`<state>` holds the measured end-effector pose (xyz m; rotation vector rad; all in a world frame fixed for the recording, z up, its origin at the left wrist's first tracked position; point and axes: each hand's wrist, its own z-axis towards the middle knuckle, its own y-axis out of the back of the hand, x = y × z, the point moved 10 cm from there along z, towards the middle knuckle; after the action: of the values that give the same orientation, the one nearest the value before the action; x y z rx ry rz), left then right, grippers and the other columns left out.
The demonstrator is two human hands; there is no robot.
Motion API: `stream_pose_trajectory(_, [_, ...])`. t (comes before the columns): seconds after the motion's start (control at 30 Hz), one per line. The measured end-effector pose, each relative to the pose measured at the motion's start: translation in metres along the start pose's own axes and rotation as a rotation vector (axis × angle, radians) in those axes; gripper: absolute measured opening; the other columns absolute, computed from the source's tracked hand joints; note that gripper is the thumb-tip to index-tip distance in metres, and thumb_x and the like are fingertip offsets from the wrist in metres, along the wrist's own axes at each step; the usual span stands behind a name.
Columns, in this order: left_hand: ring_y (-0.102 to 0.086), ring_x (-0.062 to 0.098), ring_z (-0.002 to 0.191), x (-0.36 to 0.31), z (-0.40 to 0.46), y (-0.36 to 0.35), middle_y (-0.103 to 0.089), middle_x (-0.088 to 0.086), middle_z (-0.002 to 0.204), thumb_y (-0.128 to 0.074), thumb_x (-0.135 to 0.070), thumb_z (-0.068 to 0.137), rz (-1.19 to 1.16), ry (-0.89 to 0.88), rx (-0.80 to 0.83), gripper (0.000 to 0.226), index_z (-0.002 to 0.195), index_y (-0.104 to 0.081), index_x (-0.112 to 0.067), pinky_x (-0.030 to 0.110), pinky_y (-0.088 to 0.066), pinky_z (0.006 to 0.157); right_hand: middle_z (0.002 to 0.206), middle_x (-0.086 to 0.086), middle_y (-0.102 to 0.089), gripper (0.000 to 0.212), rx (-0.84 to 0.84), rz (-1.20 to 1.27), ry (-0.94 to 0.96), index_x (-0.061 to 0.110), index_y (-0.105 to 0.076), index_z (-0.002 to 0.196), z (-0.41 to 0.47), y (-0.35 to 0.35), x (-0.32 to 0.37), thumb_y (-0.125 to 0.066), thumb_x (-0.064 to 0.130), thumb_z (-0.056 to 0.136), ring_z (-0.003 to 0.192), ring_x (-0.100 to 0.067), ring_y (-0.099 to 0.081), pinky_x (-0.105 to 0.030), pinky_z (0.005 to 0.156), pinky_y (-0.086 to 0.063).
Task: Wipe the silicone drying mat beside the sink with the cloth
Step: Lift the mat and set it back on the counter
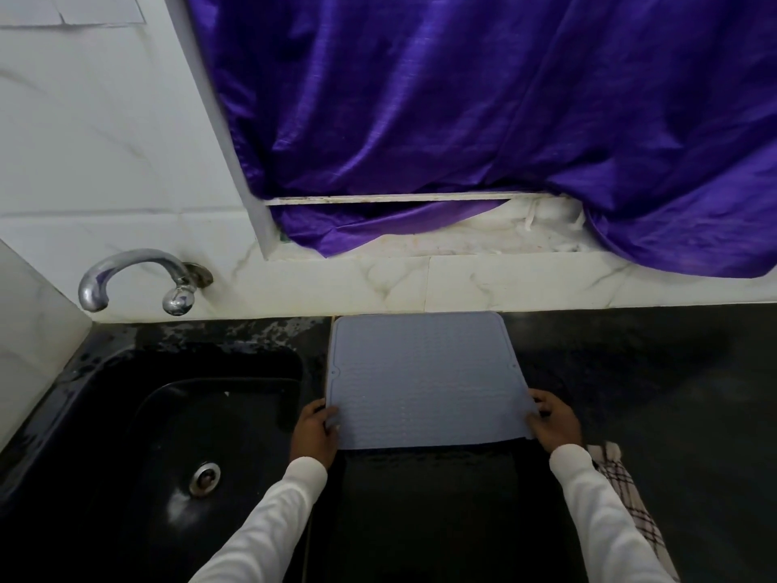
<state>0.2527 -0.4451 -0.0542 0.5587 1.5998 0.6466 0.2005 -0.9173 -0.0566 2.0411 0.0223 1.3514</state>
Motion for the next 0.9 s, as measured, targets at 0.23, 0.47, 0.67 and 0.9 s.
stream_pose_trajectory(0.23, [-0.058, 0.028, 0.107, -0.004, -0.005, 0.003, -0.049, 0.016, 0.128, -0.063, 0.008, 0.081, -0.010, 0.032, 0.012, 0.033, 0.112, -0.067, -0.002, 0.021, -0.038, 0.092, 0.103, -0.011, -0.071, 0.028, -0.153, 0.055, -0.078, 0.008, -0.074, 0.103, -0.006, 0.010, -0.008, -0.063, -0.005, 0.082, 0.093, -0.031, -0.065, -0.033, 0.090, -0.051])
stream_pose_trajectory(0.47, [-0.056, 0.029, 0.115, -0.001, -0.012, -0.001, -0.049, 0.015, 0.135, -0.064, 0.001, 0.083, 0.175, -0.056, 0.041, 0.039, 0.121, -0.064, -0.007, 0.023, -0.037, 0.099, 0.106, -0.017, -0.069, 0.025, -0.198, -0.065, -0.004, 0.007, -0.075, 0.101, -0.009, 0.009, -0.001, -0.065, -0.002, 0.080, 0.095, -0.035, -0.065, -0.038, 0.091, -0.051])
stream_pose_trajectory(0.67, [-0.051, 0.027, 0.119, -0.014, -0.015, -0.002, -0.049, 0.011, 0.137, -0.054, -0.006, 0.091, 0.232, -0.089, 0.068, 0.037, 0.127, -0.057, -0.011, 0.022, -0.035, 0.089, 0.109, -0.026, -0.060, 0.022, -0.267, -0.122, 0.031, 0.002, -0.072, 0.106, -0.022, 0.008, 0.003, -0.063, -0.001, 0.086, 0.092, -0.040, -0.062, -0.036, 0.090, -0.047])
stream_pose_trajectory(0.9, [-0.054, 0.031, 0.115, -0.022, -0.023, 0.004, -0.049, 0.011, 0.134, -0.060, -0.004, 0.085, 0.272, -0.122, 0.046, 0.036, 0.121, -0.062, -0.010, 0.027, -0.042, 0.092, 0.110, -0.025, -0.061, 0.028, -0.152, -0.324, 0.082, 0.006, -0.072, 0.110, -0.015, 0.000, 0.002, -0.058, 0.000, 0.087, 0.095, -0.039, -0.060, -0.036, 0.091, -0.047])
